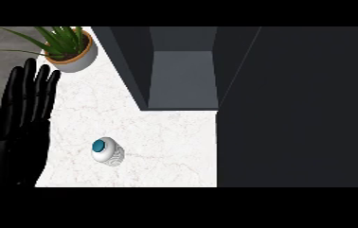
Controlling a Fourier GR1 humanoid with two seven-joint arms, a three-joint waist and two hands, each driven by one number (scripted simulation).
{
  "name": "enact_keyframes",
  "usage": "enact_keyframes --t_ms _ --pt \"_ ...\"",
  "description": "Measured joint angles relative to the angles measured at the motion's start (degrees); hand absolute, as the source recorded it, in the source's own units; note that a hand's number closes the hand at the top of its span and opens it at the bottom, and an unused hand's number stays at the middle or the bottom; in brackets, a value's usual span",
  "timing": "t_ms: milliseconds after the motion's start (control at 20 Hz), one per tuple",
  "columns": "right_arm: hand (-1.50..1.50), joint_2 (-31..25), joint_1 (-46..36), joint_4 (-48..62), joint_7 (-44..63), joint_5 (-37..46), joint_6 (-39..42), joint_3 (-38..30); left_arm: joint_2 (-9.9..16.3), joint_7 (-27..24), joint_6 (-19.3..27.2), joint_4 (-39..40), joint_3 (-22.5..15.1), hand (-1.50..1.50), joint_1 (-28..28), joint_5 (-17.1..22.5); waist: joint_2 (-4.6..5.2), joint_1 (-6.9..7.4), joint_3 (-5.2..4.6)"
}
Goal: Pick up the bottled water, place it into the cabinet and close the cabinet
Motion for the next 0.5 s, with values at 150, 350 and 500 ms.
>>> enact_keyframes --t_ms 150,350,500 --pt "-1.50 -0.1 2.6 -1.1 -1.3 -0.4 0.8 -0.2 -1.1 -0.1 2.6 -0.8 0.7 -1.50 1.3 -2.0 0.41 0.34 0.61" --pt "-1.50 -0.2 7.5 -4.0 -0.8 -3.4 3.4 0.8 -2.4 3.0 9.8 -2.4 2.1 -1.50 3.5 -4.9 0.48 0.48 0.98" --pt "-1.50 -1.4 11.6 -7.0 1.6 -7.6 8.0 4.0 -2.8 5.7 15.7 -3.3 0.7 -1.50 6.7 -2.9 0.45 0.47 1.06"
